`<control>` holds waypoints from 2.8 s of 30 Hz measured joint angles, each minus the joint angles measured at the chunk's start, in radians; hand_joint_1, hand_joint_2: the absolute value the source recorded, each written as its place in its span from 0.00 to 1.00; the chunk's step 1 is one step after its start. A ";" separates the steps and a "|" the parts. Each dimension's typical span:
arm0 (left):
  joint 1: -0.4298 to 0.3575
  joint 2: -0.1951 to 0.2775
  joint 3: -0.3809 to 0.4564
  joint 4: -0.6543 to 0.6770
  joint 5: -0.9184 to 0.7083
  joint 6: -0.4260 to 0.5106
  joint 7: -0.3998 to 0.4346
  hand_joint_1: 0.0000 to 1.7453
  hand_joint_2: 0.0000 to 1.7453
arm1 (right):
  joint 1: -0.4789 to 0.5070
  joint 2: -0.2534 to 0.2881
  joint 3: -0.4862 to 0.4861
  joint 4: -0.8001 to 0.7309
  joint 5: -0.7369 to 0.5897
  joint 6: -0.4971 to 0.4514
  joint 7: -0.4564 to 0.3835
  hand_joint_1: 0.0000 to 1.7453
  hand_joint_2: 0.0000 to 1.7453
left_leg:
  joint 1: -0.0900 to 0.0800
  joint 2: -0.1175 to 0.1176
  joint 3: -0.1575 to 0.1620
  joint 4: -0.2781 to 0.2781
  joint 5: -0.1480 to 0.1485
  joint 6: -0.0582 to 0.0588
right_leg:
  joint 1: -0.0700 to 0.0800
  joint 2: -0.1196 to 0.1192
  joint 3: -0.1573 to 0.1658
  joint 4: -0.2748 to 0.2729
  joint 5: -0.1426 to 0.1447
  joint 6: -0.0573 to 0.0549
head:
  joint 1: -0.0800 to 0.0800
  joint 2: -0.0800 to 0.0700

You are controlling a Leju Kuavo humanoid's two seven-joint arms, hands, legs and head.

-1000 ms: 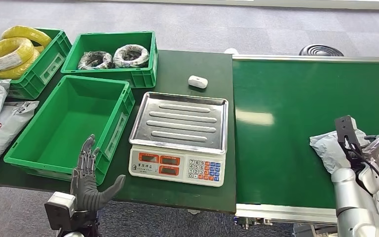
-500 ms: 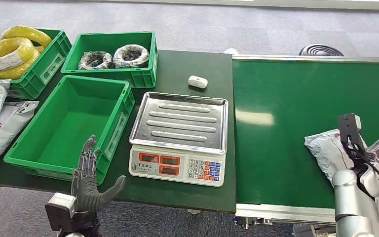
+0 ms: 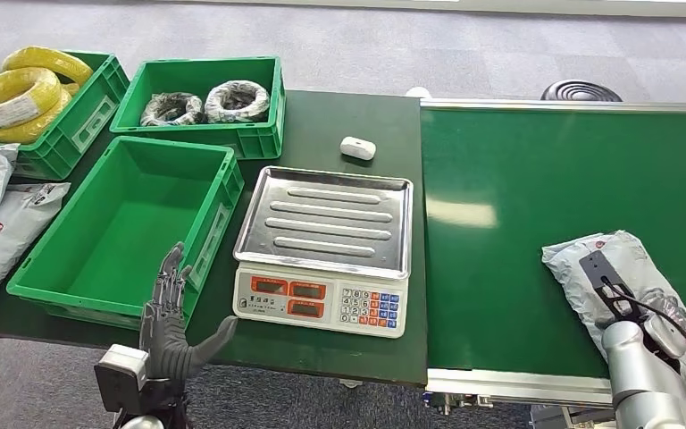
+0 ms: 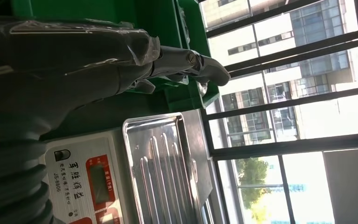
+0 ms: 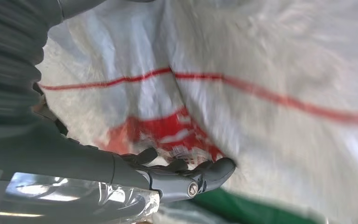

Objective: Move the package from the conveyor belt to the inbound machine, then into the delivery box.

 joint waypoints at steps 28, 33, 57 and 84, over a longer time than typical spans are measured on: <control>0.018 0.012 0.004 -0.014 0.024 0.023 -0.005 0.00 1.00 | -0.104 0.014 0.005 0.100 -0.141 -0.207 -0.322 1.00 1.00 | 0.000 0.000 0.001 0.000 0.000 0.000 | 0.001 0.000 0.002 0.000 0.000 0.000 | 0.000 0.000; 0.018 0.014 0.006 -0.023 0.032 0.033 -0.019 0.00 1.00 | -0.104 0.078 0.023 -0.009 -0.279 -0.383 -0.557 1.00 1.00 | 0.001 0.000 0.001 0.000 0.000 0.000 | 0.001 0.000 0.002 0.001 0.000 0.000 | 0.000 0.000; -0.152 0.071 0.075 0.010 0.063 0.068 -0.071 0.00 1.00 | -0.282 0.360 0.716 -0.168 -0.233 -0.044 -0.735 1.00 1.00 | 0.001 0.001 0.000 0.000 0.002 -0.001 | 0.001 0.000 0.000 0.002 0.000 0.000 | 0.000 0.000; -0.203 0.069 0.116 0.034 -0.039 0.022 0.018 0.00 1.00 | -0.291 0.424 0.744 -0.007 -0.635 0.277 -0.931 0.00 1.00 | 0.001 0.001 0.000 0.000 0.002 -0.001 | 0.001 0.000 -0.001 0.001 0.000 0.000 | 0.000 0.000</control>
